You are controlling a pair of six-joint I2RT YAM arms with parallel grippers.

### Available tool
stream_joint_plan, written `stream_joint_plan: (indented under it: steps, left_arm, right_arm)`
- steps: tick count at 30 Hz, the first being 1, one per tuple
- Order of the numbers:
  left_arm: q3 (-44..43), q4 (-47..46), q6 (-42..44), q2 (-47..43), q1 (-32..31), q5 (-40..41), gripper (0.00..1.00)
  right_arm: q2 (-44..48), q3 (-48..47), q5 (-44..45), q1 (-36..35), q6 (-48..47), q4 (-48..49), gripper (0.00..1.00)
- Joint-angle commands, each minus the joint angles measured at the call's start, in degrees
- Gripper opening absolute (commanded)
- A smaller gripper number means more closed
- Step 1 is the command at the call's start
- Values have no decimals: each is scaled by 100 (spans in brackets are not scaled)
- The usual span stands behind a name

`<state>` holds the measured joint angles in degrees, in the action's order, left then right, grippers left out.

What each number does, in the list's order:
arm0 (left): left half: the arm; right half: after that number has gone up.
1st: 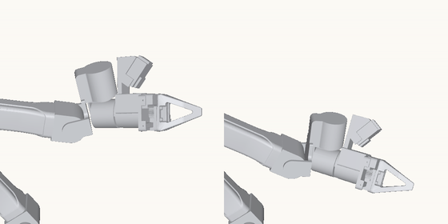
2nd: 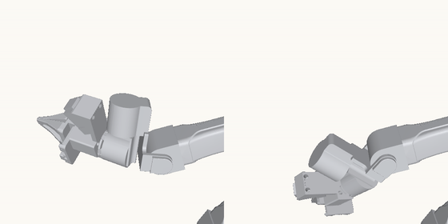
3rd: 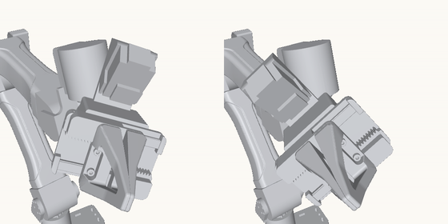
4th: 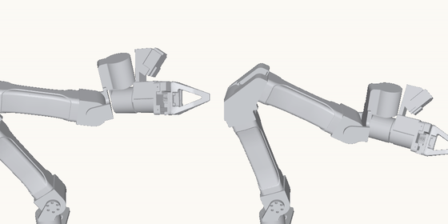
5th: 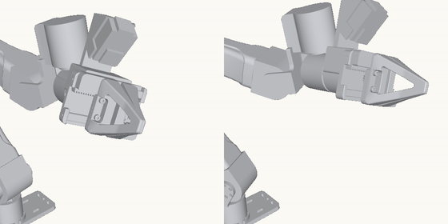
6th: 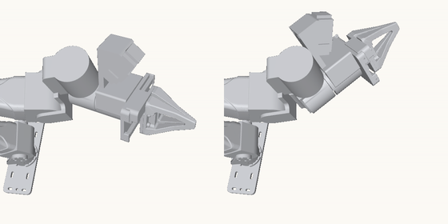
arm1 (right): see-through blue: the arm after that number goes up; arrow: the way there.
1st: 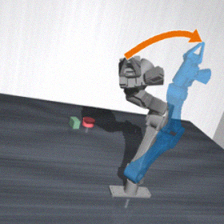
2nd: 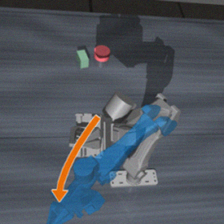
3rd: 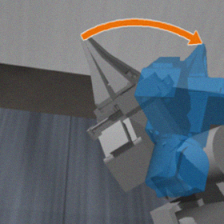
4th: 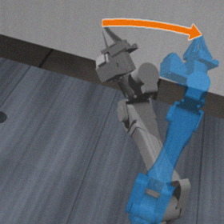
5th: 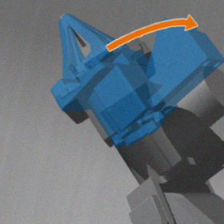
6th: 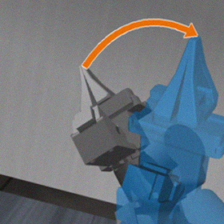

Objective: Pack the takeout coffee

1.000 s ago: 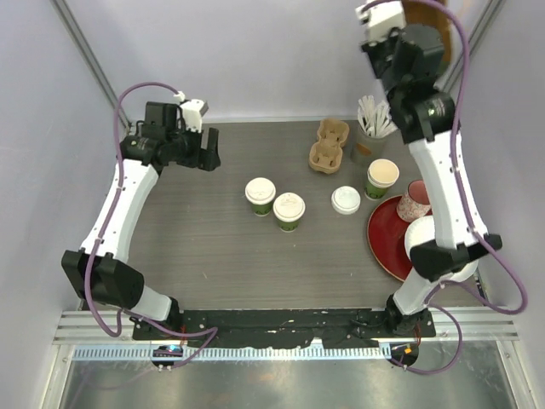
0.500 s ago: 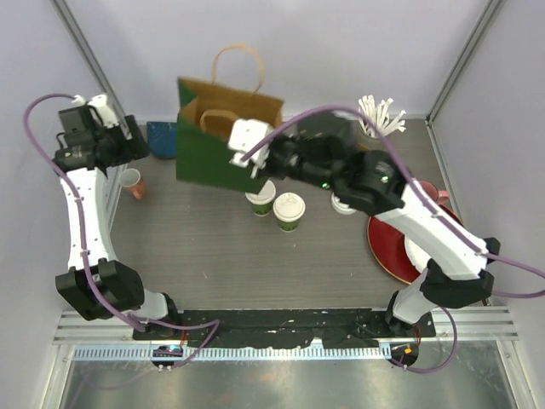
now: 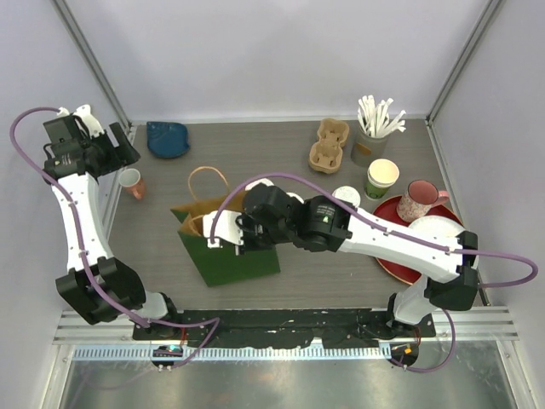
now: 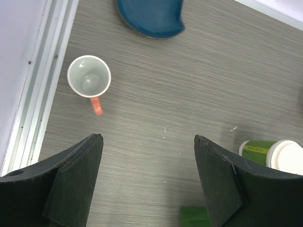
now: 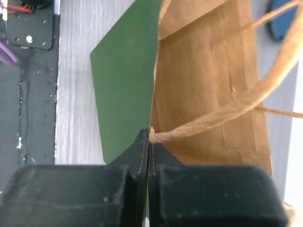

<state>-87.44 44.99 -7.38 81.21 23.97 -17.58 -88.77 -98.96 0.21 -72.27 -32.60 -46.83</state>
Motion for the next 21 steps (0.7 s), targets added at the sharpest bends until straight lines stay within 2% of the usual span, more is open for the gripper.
stream_joint_plan:
  steps: [1,6,12,15,16,18,21]
  left_arm:
    - [-72,106,122,-299,-190,-421,82]
    - [-19,150,96,-307,-261,-474,81]
    - [-45,212,122,-343,-375,-500,81]
    - [-36,220,140,-369,-410,-500,81]
    - [-36,229,157,-360,-410,-500,81]
    - [-36,238,192,-378,-437,-509,81]
    - [-63,273,210,-378,-463,-509,81]
  right_arm:
    - [395,587,-407,20,517,840,1]
    - [519,1326,-381,11,931,1413,1]
    - [528,1336,-223,11,1071,1457,1]
    - [510,1116,-153,11,1107,1352,28]
    - [510,1055,-187,11,1115,1300,45]
    - [554,861,-231,11,1142,1316,57]
    - [721,484,-249,29,1212,1395,66]
